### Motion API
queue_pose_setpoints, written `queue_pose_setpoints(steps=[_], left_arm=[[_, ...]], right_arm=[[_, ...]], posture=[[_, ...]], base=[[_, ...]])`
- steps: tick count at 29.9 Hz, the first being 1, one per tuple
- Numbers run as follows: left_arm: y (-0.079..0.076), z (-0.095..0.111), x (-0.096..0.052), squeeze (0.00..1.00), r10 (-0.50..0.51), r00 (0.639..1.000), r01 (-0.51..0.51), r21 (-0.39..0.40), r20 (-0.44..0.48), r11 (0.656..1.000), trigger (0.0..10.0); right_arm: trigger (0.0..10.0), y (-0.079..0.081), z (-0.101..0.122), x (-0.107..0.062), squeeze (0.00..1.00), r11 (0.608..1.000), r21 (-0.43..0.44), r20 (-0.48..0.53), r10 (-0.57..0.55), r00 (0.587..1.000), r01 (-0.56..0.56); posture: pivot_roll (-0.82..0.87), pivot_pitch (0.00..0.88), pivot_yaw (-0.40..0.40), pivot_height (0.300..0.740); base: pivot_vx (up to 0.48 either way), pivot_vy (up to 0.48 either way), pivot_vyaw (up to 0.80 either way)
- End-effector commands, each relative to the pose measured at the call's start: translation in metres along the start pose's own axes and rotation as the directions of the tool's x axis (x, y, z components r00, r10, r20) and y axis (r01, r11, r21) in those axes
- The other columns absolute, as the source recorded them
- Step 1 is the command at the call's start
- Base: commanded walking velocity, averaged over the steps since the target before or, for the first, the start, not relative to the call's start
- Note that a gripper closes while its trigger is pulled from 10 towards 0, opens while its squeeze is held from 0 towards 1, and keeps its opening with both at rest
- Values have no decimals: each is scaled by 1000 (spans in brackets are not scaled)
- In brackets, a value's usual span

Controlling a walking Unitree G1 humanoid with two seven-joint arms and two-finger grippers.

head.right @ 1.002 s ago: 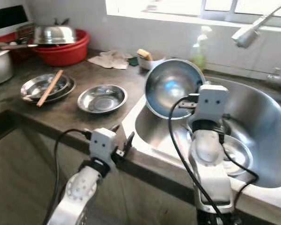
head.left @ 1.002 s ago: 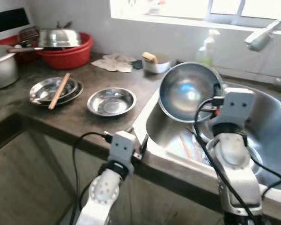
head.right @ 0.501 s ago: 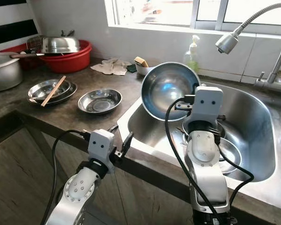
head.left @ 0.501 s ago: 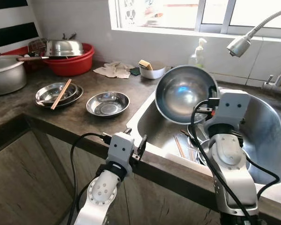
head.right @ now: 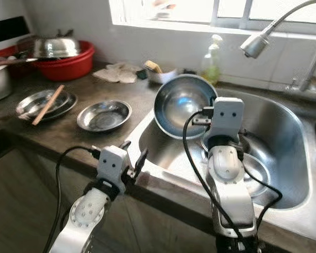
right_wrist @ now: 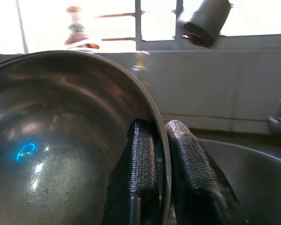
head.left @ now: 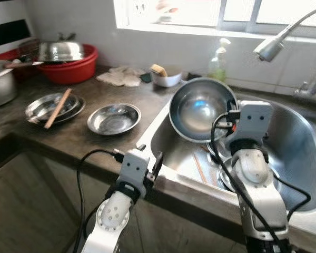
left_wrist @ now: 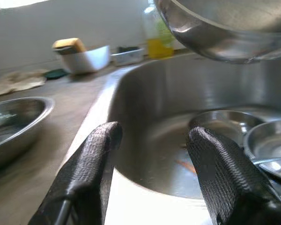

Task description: Kitchen organization

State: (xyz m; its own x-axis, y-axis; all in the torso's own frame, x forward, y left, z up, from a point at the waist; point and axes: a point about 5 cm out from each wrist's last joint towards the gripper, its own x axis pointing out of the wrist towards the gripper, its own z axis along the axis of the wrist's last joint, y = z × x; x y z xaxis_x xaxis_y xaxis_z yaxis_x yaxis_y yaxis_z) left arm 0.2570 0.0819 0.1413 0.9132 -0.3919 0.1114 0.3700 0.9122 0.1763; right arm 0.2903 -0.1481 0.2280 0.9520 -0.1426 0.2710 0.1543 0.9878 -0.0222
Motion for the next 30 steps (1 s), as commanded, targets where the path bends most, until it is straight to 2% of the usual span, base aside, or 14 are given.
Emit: queue_pose_setpoints(steps=[1, 10, 15, 16, 17, 20, 23, 26, 27, 28, 29, 30], left_arm=[[1, 1, 1, 0, 7, 1000, -7, -22, 1, 1000, 10000], [1, -1, 0, 0, 14, 1000, -14, -25, -11, 1000, 10000], [0, 0, -1, 0, 14, 1000, -14, -34, -9, 999, 10000], [-1, -1, -1, 0, 14, 1000, -15, -33, -12, 999, 10000], [-1, -1, -1, 0, 14, 1000, -15, -33, -13, 999, 10000], [-1, -2, -2, 0, 16, 1000, -17, -31, -19, 999, 10000], [-1, -3, -5, 0, 17, 999, -18, -35, -29, 999, 10000], [-2, -3, -6, 0, 17, 999, -18, -33, -34, 999, 10000], [-2, -4, -7, 0, 19, 999, -20, -35, -39, 999, 10000], [-2, -7, -12, 0, 28, 998, -30, -33, -56, 999, 10000], [-2, -7, -12, 0, 28, 998, -30, -33, -56, 999, 10000], [-2, -8, -15, 0, 34, 997, -37, -35, -65, 999, 10000]], right_arm=[[10000, -2, 3, 2, 0, 1000, 5, 4, -7, 1000, 7], [10000, 1, 1, 6, 0, 1000, 2, -28, 21, 999, -21], [10000, 3, -7, 16, 0, 999, 5, -127, 48, 991, -48], [10000, 3, -14, 23, 0, 998, 13, -196, 63, 979, -62], [10000, 3, -15, 25, 0, 998, 25, -212, 68, 975, -64], [10000, 2, -23, 40, 0, 995, -7, -294, 95, 951, -102], [10000, -1, -30, 54, 0, 991, 11, -369, 125, 921, -131], [10000, -1, -32, 57, 0, 990, 17, -392, 136, 910, -141], [10000, -2, -37, 61, 0, 989, 12, -432, 139, 891, -148], [10000, -5, -49, 67, 0, 986, 8, -511, 149, 846, -169], [10000, -5, -49, 67, 0, 986, 8, -511, 149, 846, -169], [10000, -8, -57, 69, 0, 985, 3, -553, 145, 820, -172]], posture=[[19, 0, -15, 740], [21, 0, -18, 740], [21, 0, -21, 740], [22, 0, -23, 740], [22, 0, -23, 740], [21, 4, -27, 740], [29, 16, -36, 740], [29, 16, -36, 740], [30, 28, -40, 740], [35, 38, -47, 740], [35, 38, -47, 740], [41, 49, -53, 740]], base=[[0, 0, -800], [0, 0, -122], [0, 0, 0], [0, 0, 0], [0, 0, 0], [0, 0, 0], [0, 0, 0], [0, 0, 0], [0, 0, 0], [0, 0, 0], [0, 0, 0], [0, 0, 0]])
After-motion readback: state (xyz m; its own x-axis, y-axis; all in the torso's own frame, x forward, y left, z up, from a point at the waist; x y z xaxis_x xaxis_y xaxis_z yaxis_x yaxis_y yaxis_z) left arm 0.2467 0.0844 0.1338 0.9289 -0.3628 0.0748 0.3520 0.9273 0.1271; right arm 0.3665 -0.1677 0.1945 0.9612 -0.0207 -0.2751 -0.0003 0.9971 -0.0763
